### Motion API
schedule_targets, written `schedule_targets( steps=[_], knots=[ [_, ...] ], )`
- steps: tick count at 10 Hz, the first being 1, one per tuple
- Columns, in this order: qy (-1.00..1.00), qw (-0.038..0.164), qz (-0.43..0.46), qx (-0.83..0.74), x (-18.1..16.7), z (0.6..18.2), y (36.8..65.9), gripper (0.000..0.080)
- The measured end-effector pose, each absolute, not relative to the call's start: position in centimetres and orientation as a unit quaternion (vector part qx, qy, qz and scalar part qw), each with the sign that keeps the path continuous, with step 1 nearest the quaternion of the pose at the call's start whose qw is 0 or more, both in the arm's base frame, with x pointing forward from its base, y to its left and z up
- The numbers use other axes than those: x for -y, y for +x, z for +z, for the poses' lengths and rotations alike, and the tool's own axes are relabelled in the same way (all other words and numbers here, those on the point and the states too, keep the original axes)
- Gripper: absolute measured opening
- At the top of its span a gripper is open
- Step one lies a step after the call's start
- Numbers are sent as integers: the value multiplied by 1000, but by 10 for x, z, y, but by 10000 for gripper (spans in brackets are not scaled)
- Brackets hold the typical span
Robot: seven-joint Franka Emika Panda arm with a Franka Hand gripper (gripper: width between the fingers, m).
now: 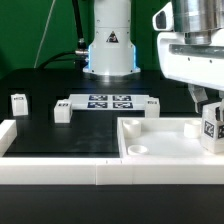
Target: Assemble one leg
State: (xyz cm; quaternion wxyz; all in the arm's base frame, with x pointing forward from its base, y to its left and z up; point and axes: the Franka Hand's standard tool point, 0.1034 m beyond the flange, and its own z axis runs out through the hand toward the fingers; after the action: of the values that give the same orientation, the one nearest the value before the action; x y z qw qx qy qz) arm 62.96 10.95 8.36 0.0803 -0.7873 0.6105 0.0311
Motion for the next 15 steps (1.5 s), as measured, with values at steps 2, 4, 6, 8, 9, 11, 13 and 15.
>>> schedule_targets(
  steps=[2, 4, 6, 8, 9, 11, 13, 15],
  knots=[
    [-738, 82, 41, -668, -110, 84, 629, 297],
    [-719, 83, 48, -688, -110, 84, 629, 297],
    [-733, 86, 49, -673, -112, 84, 629, 397],
    [-758, 87, 47, -644, -114, 83, 628, 628],
    [-805, 90, 41, -584, -113, 82, 628, 628],
    [-874, 78, 55, -476, -119, 83, 624, 648],
    [-927, 73, 47, -364, -121, 81, 624, 649],
    [-968, 50, 55, -241, -125, 82, 625, 649]
  ],
)
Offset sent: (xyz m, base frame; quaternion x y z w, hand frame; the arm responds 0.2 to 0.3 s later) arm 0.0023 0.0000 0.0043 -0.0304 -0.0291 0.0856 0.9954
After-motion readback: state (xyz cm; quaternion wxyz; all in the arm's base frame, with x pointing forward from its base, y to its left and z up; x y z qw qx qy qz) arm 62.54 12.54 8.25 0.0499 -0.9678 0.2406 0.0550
